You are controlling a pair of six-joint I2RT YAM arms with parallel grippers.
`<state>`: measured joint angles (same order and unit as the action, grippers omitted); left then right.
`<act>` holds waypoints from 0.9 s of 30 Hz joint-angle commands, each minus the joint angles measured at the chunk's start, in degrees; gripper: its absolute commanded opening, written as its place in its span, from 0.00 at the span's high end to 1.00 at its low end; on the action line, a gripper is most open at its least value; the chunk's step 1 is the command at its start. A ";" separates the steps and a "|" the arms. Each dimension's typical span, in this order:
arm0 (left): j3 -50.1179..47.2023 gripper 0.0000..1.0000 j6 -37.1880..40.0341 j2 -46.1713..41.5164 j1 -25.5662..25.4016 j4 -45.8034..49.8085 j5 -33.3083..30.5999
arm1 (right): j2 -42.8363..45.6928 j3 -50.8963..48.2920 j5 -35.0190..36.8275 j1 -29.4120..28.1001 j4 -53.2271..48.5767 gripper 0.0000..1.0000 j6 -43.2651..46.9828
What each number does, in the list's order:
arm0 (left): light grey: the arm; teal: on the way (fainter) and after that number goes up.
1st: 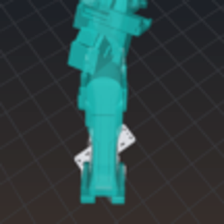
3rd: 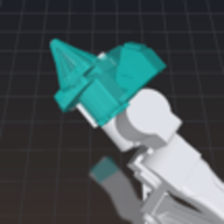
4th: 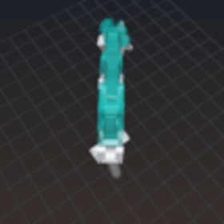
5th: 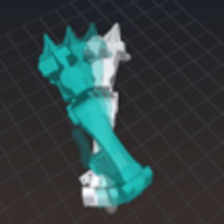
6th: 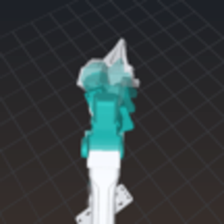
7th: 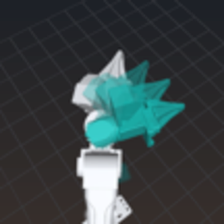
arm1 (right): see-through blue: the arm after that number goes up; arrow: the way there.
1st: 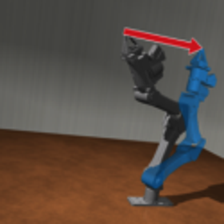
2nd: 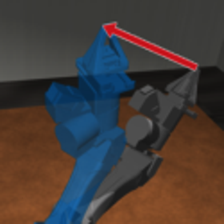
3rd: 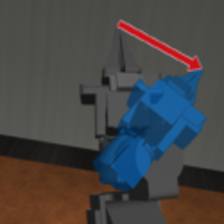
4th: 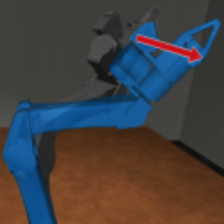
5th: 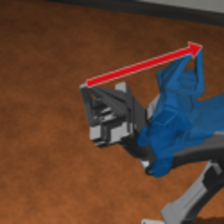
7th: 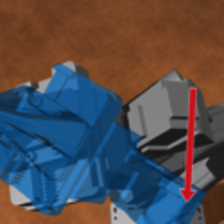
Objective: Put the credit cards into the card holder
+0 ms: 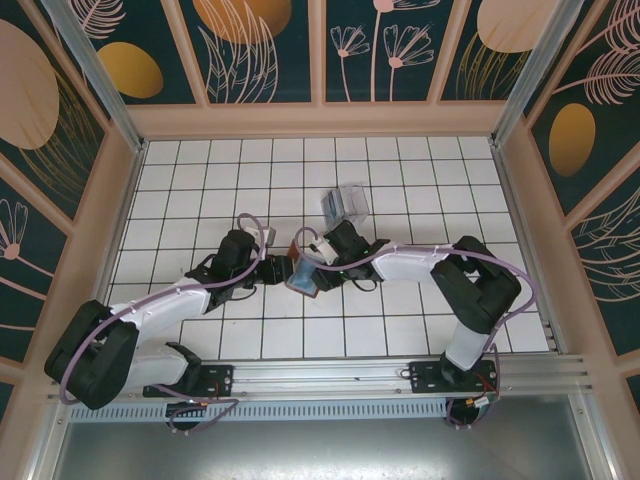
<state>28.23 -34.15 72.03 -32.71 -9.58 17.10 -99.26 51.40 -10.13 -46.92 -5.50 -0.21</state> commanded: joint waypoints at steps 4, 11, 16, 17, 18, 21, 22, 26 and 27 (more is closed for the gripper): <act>-1.06 0.69 -0.38 -3.18 -0.42 0.28 -2.95 | -2.21 1.26 -0.30 -0.45 -1.61 0.58 3.42; -0.51 0.77 -0.24 -2.71 -0.35 2.56 -5.05 | 0.79 -1.13 -2.79 -1.60 -1.07 0.54 7.73; 0.00 0.80 -0.54 -2.11 -0.42 2.30 -4.53 | 1.29 -1.76 -4.40 -1.63 -2.69 0.53 10.98; -0.25 0.81 -0.73 -1.76 -0.42 1.54 -4.22 | 1.17 -1.77 -4.33 -1.64 -2.61 0.52 11.38; -0.19 0.81 -0.91 -1.28 -0.37 1.24 -3.78 | 0.96 -1.73 -4.48 -1.60 -2.64 0.52 11.50; 0.37 0.83 -1.56 0.27 -0.42 1.08 -2.43 | 0.24 -1.27 -4.06 -1.85 -1.90 0.52 11.19; 0.15 0.84 -1.83 0.55 -0.39 0.66 -2.49 | 0.13 -1.16 -3.90 -2.11 -1.57 0.52 11.37; 0.38 0.86 -2.59 2.03 -0.42 1.48 -3.04 | -0.11 -1.59 -0.38 -3.24 -0.72 0.53 12.01; 0.63 0.86 -2.69 2.05 -0.42 2.04 -3.24 | 0.08 -1.77 0.51 -3.55 -0.46 0.54 12.07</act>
<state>28.08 -35.79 72.75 -32.71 -9.17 13.19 -99.15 50.83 -11.16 -49.06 -5.45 10.31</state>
